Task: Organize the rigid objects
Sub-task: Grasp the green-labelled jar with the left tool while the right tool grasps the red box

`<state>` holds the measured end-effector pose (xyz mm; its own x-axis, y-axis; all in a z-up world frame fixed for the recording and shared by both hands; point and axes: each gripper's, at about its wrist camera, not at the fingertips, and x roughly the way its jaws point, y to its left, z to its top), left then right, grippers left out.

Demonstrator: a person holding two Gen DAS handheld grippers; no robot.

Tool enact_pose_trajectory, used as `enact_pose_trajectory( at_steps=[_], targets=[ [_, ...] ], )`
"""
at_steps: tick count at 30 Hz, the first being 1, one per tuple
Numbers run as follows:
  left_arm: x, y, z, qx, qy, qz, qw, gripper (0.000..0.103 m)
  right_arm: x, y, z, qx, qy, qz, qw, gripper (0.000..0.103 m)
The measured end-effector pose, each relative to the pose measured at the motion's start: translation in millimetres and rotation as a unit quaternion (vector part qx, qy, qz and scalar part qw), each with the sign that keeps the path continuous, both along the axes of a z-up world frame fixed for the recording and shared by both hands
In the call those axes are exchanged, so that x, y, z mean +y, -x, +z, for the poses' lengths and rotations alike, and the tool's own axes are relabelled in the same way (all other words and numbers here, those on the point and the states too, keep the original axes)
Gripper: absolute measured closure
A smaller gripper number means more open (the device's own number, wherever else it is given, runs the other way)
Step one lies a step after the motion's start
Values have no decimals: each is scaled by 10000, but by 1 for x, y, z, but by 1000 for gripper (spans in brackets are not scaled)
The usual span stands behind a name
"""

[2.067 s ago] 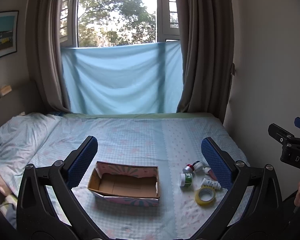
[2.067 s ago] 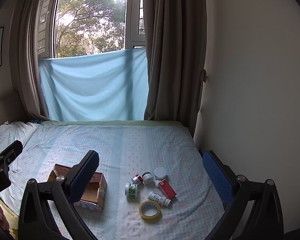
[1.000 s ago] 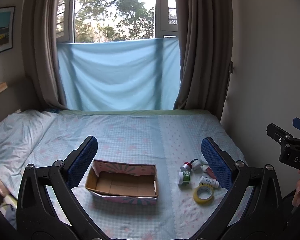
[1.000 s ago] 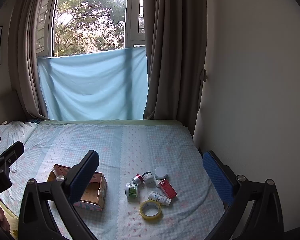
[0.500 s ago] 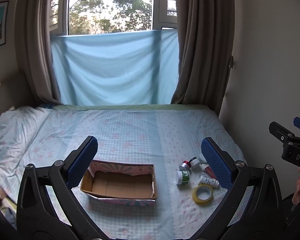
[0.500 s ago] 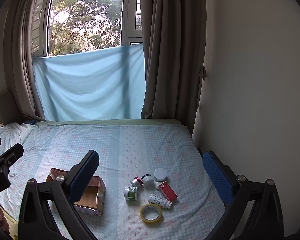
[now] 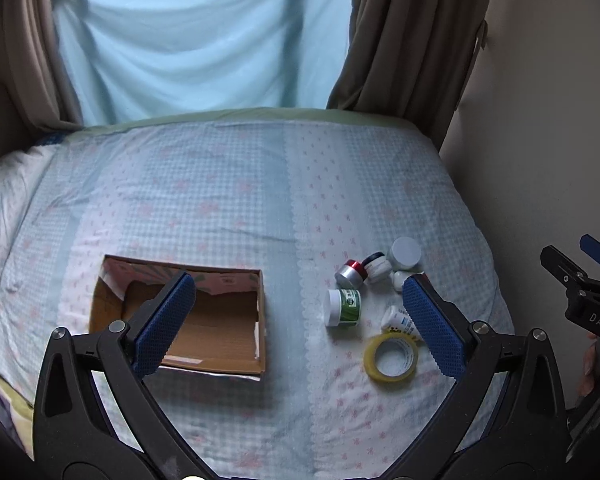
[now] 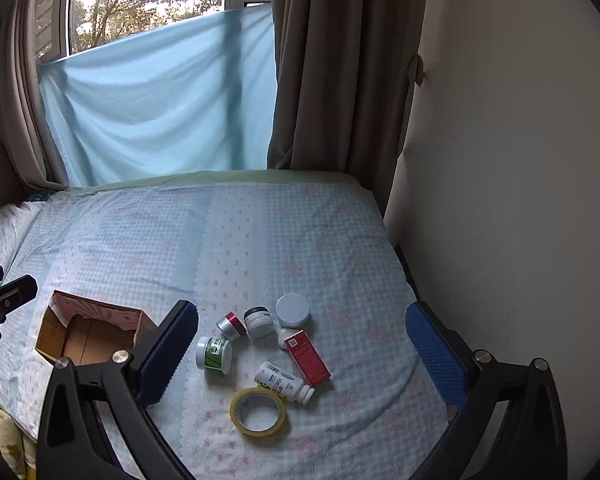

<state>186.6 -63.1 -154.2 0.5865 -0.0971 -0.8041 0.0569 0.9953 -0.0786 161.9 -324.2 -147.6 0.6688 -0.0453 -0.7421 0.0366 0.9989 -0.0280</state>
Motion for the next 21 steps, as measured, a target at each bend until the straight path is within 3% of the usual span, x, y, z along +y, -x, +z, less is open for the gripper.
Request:
enact_pose_trajectory(
  at_steps=[7, 14, 21],
  targets=[
    [-49, -61, -104, 1078, -123, 50, 9941, 1, -22, -65, -103, 1028, -236, 662, 9922, 0],
    [-80, -97, -193, 2049, -175, 127, 9785, 1, -26, -107, -200, 2110, -177, 921, 9730, 0],
    [-99, -119, -263, 2575, -336, 174, 9655, 1, -31, -129, -282, 3135, 137, 1176, 9422, 18]
  ],
)
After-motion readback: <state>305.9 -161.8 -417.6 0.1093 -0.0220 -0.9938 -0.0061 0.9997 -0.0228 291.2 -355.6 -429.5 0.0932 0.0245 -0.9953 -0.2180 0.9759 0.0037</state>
